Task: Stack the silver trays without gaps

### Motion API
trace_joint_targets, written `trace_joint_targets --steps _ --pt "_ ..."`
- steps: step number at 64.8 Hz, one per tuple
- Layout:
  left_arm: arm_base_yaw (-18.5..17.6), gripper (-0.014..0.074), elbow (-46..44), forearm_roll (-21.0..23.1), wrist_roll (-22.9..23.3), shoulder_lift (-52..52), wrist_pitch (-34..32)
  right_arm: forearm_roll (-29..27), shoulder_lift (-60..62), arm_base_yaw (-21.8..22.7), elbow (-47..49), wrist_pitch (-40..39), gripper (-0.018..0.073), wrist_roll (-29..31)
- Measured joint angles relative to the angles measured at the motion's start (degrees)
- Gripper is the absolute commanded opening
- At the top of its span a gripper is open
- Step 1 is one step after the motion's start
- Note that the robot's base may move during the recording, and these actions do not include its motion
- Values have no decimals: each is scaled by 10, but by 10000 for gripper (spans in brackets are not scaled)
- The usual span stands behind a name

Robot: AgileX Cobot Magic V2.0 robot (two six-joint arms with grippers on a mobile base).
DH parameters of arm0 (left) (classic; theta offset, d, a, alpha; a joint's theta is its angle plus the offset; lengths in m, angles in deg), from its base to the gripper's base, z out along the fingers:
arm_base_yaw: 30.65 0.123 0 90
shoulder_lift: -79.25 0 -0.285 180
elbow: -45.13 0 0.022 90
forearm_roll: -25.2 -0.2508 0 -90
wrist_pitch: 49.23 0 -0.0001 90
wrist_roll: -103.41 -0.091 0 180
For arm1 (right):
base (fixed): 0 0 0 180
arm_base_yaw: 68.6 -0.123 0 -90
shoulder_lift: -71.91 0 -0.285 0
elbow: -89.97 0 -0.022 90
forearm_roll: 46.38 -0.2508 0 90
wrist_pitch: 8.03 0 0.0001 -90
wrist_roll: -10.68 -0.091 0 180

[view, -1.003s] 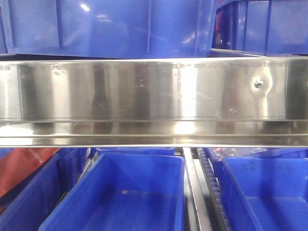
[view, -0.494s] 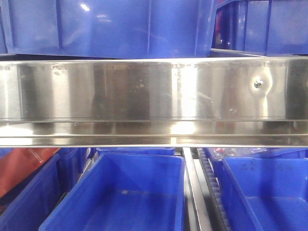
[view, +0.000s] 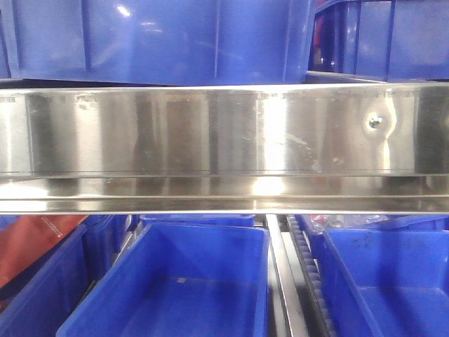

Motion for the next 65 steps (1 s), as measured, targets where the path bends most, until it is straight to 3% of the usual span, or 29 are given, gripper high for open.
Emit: trace_joint_targets --steps 65 --pt "0 -16 0 0 0 0 0 3 0 0 0 -2 -77 0"
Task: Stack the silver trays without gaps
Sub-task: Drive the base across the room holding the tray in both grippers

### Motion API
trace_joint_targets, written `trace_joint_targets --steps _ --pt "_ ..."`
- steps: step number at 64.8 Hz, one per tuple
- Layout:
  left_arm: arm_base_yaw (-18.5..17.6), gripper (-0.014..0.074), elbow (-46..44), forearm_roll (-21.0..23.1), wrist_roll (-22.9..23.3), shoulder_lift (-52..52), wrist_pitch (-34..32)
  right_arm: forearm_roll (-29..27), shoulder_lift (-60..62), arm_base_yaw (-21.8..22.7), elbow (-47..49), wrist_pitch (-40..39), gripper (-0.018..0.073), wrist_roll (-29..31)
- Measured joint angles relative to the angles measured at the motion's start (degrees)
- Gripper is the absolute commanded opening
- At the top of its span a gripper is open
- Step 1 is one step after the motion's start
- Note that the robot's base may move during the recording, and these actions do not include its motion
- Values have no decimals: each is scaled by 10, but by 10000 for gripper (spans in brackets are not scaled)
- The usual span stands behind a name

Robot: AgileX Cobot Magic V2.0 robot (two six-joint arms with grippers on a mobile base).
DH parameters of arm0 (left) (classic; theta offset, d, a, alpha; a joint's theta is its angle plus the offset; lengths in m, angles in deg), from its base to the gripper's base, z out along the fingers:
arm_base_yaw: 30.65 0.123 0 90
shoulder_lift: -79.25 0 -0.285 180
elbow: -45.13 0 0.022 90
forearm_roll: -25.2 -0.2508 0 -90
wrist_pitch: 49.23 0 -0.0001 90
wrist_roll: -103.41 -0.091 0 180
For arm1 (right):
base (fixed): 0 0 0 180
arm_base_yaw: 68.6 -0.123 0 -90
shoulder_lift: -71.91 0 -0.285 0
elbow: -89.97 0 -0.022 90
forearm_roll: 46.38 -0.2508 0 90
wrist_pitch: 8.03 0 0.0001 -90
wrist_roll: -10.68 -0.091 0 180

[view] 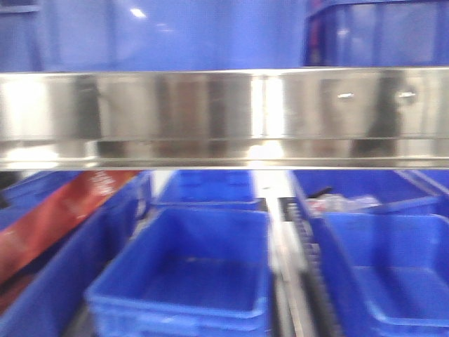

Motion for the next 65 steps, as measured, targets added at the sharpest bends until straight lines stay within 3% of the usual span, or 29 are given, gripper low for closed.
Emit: trace_joint_targets --steps 65 --pt "0 -16 0 0 0 0 0 0 0 0 0 -1 -77 0"
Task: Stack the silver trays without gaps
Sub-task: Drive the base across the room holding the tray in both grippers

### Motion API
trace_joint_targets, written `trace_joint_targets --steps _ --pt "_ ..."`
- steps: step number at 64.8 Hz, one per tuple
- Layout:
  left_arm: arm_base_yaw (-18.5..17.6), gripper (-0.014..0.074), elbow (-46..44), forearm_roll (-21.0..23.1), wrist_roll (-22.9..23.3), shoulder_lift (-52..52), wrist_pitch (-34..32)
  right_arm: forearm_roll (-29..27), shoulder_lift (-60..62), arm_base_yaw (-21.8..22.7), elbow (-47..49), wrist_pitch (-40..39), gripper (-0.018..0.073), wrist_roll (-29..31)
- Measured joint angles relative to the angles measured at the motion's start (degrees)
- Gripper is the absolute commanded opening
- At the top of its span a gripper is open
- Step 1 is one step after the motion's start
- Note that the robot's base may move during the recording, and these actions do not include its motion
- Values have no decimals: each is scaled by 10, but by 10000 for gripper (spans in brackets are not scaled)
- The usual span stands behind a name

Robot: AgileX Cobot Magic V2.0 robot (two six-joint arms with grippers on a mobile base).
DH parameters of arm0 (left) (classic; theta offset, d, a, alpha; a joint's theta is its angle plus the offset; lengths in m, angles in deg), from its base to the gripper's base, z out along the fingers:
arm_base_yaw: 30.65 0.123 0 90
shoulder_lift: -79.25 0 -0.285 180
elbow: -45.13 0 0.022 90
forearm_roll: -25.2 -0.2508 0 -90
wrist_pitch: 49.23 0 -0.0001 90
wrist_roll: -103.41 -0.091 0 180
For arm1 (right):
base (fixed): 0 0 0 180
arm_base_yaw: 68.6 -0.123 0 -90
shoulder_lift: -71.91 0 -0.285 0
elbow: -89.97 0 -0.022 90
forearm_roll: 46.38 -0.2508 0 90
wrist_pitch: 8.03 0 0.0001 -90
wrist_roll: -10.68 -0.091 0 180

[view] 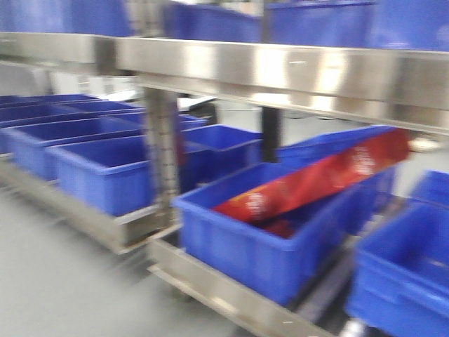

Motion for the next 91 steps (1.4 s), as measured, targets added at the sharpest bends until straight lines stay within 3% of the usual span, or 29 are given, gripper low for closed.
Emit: trace_joint_targets --steps 91 --pt "0 -16 0 -1 0 3 3 -2 0 0 0 -1 -77 0"
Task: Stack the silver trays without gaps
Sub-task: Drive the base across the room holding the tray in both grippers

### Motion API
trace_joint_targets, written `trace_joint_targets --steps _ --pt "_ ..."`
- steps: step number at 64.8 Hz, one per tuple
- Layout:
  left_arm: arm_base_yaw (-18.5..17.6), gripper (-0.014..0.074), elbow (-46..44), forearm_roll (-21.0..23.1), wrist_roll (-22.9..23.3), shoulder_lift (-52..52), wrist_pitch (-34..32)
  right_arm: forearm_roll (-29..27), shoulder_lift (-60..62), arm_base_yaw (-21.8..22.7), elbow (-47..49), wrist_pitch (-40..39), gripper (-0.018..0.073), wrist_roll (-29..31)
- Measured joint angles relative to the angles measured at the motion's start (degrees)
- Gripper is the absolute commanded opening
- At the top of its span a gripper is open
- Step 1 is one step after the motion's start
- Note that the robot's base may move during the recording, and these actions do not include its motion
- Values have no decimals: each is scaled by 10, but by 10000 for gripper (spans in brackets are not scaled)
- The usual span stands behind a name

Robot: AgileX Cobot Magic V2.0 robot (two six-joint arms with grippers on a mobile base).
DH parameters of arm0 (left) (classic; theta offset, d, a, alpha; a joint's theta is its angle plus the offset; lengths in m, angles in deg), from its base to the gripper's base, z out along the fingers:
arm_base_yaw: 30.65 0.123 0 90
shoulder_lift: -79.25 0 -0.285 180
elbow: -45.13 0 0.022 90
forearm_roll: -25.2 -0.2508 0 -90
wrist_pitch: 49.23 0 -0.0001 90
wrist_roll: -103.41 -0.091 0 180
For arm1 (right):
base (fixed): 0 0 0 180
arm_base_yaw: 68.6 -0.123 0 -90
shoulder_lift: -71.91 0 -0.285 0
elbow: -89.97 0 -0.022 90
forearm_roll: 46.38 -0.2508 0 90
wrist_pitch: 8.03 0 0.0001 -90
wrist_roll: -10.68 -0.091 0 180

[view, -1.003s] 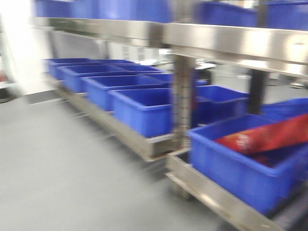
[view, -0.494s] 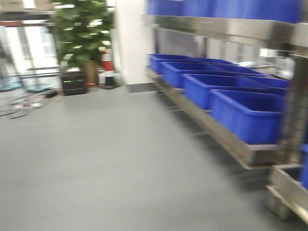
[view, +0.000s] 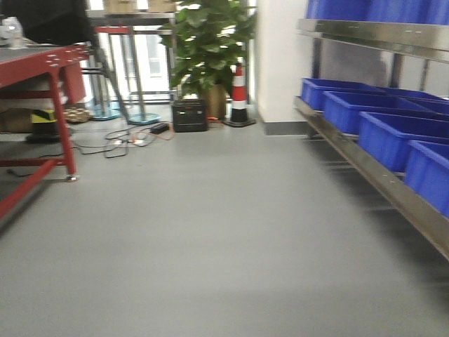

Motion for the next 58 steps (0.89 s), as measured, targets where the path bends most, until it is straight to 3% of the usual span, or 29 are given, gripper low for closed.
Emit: trace_joint_targets --steps 58 --pt "0 -16 0 0 0 0 0 0 0 0 0 0 -77 0"
